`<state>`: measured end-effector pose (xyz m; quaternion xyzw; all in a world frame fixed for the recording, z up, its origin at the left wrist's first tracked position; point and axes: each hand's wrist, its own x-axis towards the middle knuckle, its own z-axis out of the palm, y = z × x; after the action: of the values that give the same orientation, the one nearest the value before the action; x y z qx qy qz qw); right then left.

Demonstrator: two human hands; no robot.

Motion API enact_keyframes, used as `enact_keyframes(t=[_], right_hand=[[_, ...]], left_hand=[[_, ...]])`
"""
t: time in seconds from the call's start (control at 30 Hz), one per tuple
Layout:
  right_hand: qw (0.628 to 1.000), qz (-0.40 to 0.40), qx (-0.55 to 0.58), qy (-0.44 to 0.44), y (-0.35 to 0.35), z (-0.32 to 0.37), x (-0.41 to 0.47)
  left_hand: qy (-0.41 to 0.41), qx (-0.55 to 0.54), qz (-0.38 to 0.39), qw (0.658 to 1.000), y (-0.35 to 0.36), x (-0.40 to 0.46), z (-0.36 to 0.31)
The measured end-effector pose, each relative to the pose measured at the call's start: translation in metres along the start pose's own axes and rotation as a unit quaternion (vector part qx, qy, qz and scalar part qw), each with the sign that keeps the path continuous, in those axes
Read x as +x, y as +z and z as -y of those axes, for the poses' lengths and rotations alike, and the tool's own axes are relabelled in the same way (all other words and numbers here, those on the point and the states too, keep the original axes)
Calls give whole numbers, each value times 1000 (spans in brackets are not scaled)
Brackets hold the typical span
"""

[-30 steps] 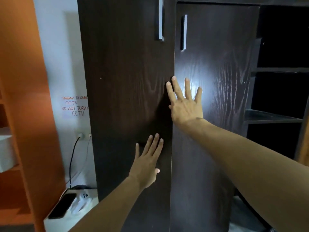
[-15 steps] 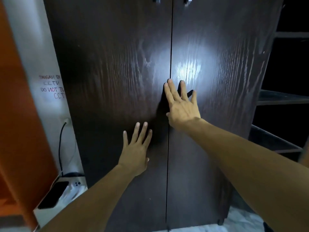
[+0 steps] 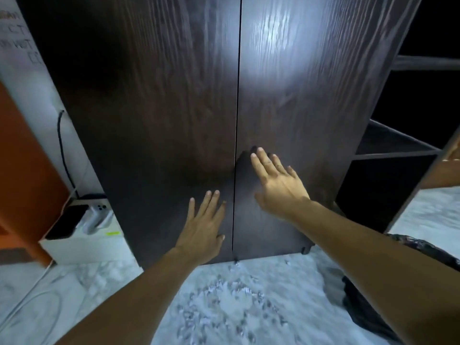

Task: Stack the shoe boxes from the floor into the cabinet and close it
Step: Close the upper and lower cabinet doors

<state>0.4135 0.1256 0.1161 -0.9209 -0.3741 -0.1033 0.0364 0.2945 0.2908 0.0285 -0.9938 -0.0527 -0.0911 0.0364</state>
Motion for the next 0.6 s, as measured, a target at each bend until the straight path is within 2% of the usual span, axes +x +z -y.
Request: enact_keyframes(t=[0.23,0.4,0.6], right_hand=[[989,117,65,55,125,-21,-88],[973,199,79,83,223,-27,-156],[943,279,123,134,311,-22,-216]], left_hand=[[-29,-104,65,992,112,-65,-24],[-82,-113,142,980,200,-118,-35],[-171,-142,174,959,272,-162,-43]])
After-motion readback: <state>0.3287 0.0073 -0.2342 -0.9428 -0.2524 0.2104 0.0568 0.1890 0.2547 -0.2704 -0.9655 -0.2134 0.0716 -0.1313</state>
